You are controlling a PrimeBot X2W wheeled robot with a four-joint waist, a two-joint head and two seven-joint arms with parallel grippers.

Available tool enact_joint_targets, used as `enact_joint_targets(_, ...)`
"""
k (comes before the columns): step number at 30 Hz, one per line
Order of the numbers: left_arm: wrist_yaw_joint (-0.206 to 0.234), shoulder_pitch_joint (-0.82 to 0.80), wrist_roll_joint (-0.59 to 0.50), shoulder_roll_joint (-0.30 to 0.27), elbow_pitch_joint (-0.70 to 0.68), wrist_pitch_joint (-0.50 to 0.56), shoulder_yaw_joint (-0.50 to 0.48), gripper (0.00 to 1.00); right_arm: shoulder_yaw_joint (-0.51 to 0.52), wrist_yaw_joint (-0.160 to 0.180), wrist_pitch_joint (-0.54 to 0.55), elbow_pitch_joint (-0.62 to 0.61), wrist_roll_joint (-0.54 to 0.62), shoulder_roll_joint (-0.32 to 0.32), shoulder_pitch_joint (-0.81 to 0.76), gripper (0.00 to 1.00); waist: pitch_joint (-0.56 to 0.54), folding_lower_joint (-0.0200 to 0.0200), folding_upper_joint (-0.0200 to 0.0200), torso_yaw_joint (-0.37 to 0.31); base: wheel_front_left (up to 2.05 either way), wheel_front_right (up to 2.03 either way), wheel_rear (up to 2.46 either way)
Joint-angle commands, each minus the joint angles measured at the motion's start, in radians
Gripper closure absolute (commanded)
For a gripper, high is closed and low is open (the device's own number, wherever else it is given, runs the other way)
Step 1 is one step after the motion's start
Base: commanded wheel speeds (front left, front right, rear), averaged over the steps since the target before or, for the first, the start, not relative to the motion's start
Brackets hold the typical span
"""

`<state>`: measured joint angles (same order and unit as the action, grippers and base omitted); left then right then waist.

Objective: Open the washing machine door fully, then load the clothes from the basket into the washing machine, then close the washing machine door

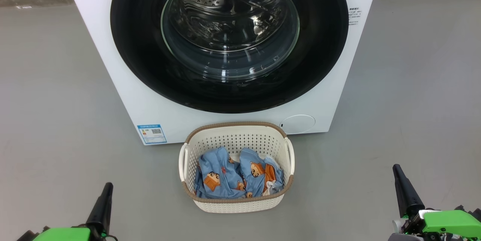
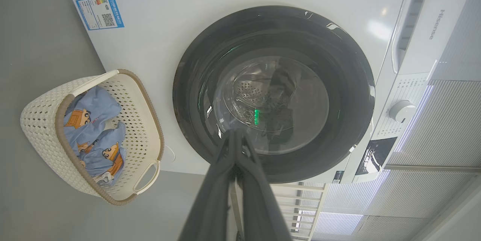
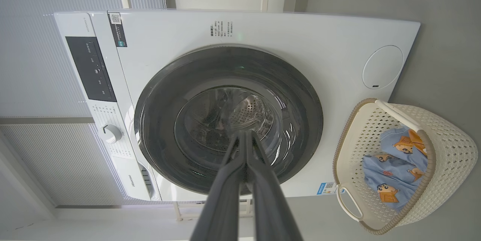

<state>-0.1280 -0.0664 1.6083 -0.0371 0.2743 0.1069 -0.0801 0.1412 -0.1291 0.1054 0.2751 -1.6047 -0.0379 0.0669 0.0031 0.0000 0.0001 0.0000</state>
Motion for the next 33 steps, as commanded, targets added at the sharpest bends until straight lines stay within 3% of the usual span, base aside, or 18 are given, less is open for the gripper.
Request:
enact_joint_targets(1,-0.003,-0.042,0.000,-0.013,-0.029,0.007,-0.035,1.00,-0.028,-0.002,0.008,-0.030,-0.004,-0.012,0.041,1.00,0.000,0.0000,-0.0001,0.000,0.00,0.00,0.00)
enact_joint_targets(14,-0.003,-0.042,0.000,-0.013,-0.029,0.007,-0.034,1.00,-0.028,-0.002,0.008,-0.030,-0.004,-0.012,0.041,1.00,0.000,0.0000,-0.0001,0.000,0.00,0.00,0.00)
enact_joint_targets(15,0.000,0.001,0.000,0.001,0.003,-0.001,0.001,0.00,0.000,0.000,0.000,0.003,0.000,0.001,-0.001,0.00,0.000,0.0000,-0.0001,0.000,0.00,0.00,0.00)
enact_joint_targets(24,0.000,0.010,0.001,0.011,0.018,-0.006,0.005,0.00,-0.010,0.000,-0.015,0.025,0.011,0.007,-0.005,0.00,-0.001,0.0023,-0.0001,0.000,0.00,0.00,0.00)
enact_joint_targets(33,0.000,-0.004,-0.016,0.006,-0.009,-0.020,0.013,0.00,-0.032,0.000,-0.041,0.014,0.038,-0.001,0.013,0.00,0.001,0.0001,-0.0001,-0.001,0.00,0.00,0.00)
